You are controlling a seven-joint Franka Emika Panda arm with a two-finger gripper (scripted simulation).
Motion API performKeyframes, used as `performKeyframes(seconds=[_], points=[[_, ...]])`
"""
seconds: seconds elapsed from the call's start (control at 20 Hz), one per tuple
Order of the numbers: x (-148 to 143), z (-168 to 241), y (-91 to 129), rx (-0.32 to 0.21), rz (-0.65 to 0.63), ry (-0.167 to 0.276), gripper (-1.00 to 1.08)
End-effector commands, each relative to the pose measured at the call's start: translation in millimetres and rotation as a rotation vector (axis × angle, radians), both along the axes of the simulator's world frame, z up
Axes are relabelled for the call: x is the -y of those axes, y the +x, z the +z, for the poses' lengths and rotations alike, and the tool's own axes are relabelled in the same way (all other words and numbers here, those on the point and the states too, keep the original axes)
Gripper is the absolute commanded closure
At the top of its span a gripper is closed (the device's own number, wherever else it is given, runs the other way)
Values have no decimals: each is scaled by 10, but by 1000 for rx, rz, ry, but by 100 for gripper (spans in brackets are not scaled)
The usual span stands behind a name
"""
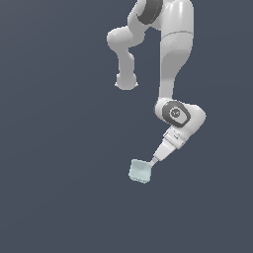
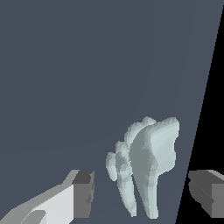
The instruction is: Pick up the object and move it to a goal position.
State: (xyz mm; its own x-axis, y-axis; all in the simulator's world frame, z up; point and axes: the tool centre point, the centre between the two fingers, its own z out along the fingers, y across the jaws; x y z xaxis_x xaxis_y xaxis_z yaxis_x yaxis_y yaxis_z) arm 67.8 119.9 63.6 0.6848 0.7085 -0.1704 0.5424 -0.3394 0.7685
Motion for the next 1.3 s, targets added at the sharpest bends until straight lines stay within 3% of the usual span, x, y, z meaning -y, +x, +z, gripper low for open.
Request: performKeyframes(seconds=[0.0,0.35,0.4,1.25], points=[[54,-49,35,0,0,-1,-60],[161,-158,114,0,3,-3,-60],[161,-158,114,0,3,-3,108],[232,-125,62,2,5,0,108]])
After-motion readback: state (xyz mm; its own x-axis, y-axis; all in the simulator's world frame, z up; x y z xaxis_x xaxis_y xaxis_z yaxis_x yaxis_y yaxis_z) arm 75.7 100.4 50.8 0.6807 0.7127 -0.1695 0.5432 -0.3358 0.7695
